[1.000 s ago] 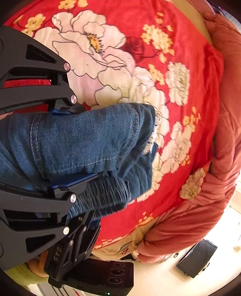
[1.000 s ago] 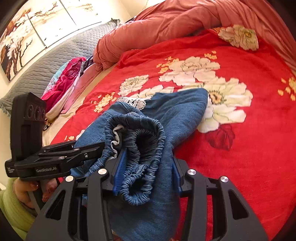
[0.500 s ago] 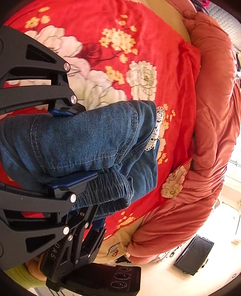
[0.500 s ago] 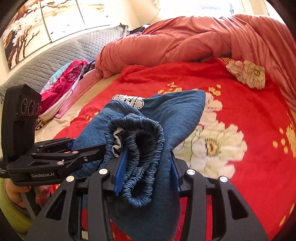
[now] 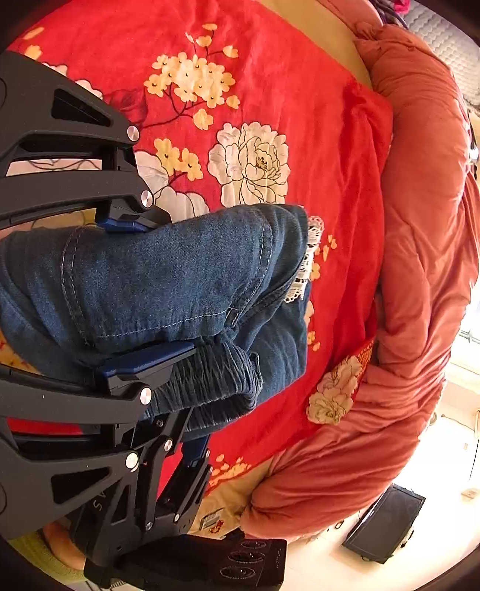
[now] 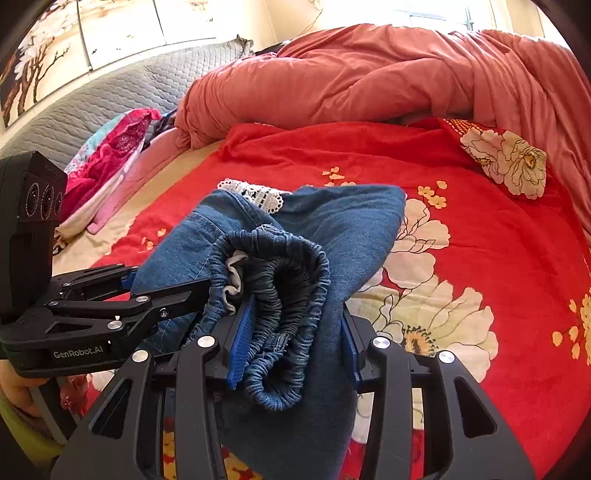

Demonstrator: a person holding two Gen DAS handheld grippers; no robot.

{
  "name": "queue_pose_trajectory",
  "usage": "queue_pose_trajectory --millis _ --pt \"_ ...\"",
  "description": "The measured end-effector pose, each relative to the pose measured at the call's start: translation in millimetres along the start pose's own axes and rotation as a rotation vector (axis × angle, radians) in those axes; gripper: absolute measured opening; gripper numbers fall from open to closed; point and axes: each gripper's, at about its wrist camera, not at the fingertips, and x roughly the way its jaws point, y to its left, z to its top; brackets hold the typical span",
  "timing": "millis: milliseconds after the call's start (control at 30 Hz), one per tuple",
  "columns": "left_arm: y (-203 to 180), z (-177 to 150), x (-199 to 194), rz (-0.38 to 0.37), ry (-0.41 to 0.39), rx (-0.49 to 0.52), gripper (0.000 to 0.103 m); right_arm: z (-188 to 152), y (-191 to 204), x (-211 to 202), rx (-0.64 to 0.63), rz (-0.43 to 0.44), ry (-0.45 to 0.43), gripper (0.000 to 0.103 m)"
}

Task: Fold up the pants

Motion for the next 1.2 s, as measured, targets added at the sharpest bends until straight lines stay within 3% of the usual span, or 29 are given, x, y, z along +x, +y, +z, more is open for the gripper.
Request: queue_pose_trajectory --millis 233,333,400,767,1200 --pt "9 -8 21 0.03 0.032 0.005 0.042 -9 -7 26 -0.008 -0.054 0.061 0.043" --pt "15 -10 24 0.038 0.04 0.001 0.042 -13 -11 28 0.016 -0.062 0.063 0.048" --pt "18 -11 26 0.048 0.045 -0.001 0.043 -15 -15 29 0.029 -0.076 0.064 0.058" --pt "23 -17 24 0.065 0.055 -0.019 0.064 -28 -29 24 0.108 -0.1 0.068 0.083" --pt "21 -13 4 0.075 0.02 -0.025 0.079 -28 -28 4 0.116 -0.131 0.04 0.093"
